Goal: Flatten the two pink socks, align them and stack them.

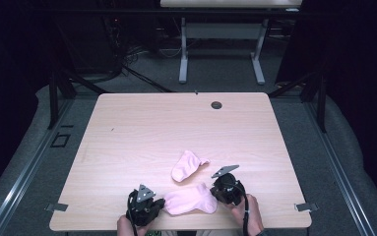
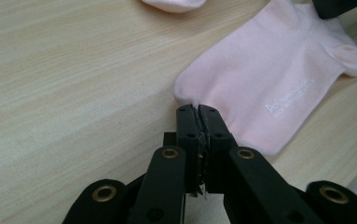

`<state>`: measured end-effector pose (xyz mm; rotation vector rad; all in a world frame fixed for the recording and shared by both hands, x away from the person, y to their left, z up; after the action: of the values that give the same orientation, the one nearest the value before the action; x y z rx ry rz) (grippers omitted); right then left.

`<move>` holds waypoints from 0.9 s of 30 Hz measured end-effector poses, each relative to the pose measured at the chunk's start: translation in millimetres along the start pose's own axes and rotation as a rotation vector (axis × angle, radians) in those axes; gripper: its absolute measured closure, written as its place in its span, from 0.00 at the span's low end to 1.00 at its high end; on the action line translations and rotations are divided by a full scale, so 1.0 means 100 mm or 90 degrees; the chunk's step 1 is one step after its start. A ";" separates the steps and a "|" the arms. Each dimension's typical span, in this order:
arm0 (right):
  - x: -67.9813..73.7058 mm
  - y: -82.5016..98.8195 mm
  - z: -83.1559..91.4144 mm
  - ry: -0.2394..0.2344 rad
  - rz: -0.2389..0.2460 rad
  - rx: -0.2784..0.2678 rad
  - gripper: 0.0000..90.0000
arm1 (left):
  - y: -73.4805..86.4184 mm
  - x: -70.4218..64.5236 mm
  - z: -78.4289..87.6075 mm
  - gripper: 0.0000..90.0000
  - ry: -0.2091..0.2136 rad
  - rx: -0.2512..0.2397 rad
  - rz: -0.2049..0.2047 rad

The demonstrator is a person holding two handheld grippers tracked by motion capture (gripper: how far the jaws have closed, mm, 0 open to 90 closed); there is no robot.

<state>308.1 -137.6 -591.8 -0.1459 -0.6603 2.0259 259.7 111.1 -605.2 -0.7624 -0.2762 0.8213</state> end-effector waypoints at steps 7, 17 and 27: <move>-0.06 0.01 0.07 -0.043 -0.021 -0.019 0.76 | -0.02 0.03 0.05 0.69 0.028 -0.002 0.014; -0.38 -0.44 0.27 -0.021 -0.058 -0.087 0.63 | -0.50 0.33 0.00 0.49 0.009 -0.017 0.046; -0.53 -0.95 0.04 0.002 -0.048 -0.080 0.65 | -0.85 0.48 -0.38 0.50 -0.012 0.035 0.034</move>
<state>407.9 -146.6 -548.6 -0.1957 -0.7807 1.9121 357.5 90.1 -575.3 -0.7137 -0.2506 0.8840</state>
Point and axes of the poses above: each handheld gripper's, and its own axes: z roughly backward along the jaws, y roughly out of its underside, x roughly to its left, the point moved 4 cm from there along -z, roughly forward along the jaws, and after that the axes turned 9 degrees about -z, right-handed, at the moved point
